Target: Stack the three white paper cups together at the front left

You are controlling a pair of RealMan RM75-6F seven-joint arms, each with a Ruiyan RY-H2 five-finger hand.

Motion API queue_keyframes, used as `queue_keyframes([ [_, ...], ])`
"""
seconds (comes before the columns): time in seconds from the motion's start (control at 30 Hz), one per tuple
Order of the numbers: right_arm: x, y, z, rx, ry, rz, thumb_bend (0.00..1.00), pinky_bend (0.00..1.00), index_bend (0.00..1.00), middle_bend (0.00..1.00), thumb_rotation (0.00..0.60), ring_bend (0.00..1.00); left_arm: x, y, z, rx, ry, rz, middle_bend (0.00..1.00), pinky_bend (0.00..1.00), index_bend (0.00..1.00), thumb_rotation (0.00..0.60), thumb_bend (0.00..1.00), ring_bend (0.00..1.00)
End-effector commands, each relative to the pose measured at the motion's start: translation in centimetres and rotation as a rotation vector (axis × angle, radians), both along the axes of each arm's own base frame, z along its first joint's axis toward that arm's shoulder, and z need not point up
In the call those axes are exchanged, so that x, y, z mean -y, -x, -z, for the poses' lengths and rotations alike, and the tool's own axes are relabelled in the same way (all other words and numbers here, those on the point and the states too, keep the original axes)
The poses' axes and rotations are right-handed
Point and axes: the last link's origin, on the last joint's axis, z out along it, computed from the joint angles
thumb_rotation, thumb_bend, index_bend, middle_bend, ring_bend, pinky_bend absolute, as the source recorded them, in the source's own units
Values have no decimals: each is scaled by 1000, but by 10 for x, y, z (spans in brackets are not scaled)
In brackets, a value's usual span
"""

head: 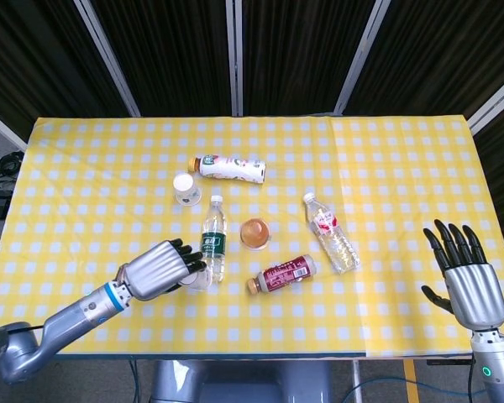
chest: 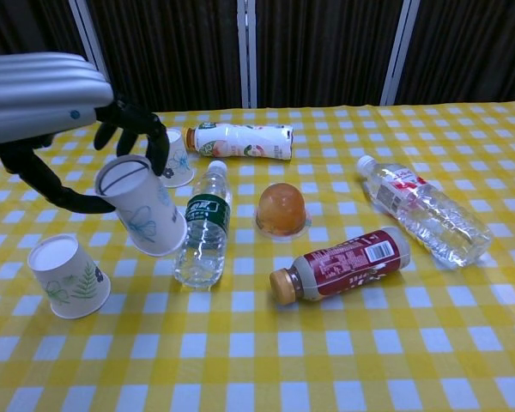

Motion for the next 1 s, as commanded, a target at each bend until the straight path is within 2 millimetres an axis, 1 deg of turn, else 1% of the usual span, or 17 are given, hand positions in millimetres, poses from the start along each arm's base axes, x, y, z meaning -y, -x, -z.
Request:
queue_keyframes([
  [0.03, 0, 0, 1, -1, -3, -1, 0, 0, 0, 0, 600, 0, 8, 23, -25, -16, -49, -80, 437, 521, 450, 600, 308, 469],
  [0.1, 0, -1, 3, -4, -7, -2, 0, 0, 0, 0, 600, 0, 11, 38, -36, -24, -75, -107, 437, 518, 450, 600, 307, 469],
  [0.2, 0, -2, 5, -7, -12, -4, 0, 0, 0, 0, 600, 0, 17, 60, -47, -22, -88, -151, 437, 495, 450, 600, 307, 469],
  [0.3, 0, -3, 8, -9, -16, -8, 0, 0, 0, 0, 600, 0, 23, 83, -52, -32, -81, -209, 434, 487, 450, 600, 307, 469],
  [0.5, 1, -4, 9, -10, -17, -10, 0, 0, 0, 0, 600, 0, 24, 95, -48, -16, -56, -248, 419, 472, 444, 600, 306, 459],
  [0.7, 1, -3, 8, -8, -13, -8, 0, 0, 0, 0, 600, 0, 23, 92, -47, 0, -36, -248, 420, 449, 432, 600, 307, 459],
  [1.0, 1, -3, 6, 0, -10, -8, 0, 0, 0, 0, 600, 0, 21, 89, -40, -36, -31, -239, 418, 426, 423, 600, 305, 458],
])
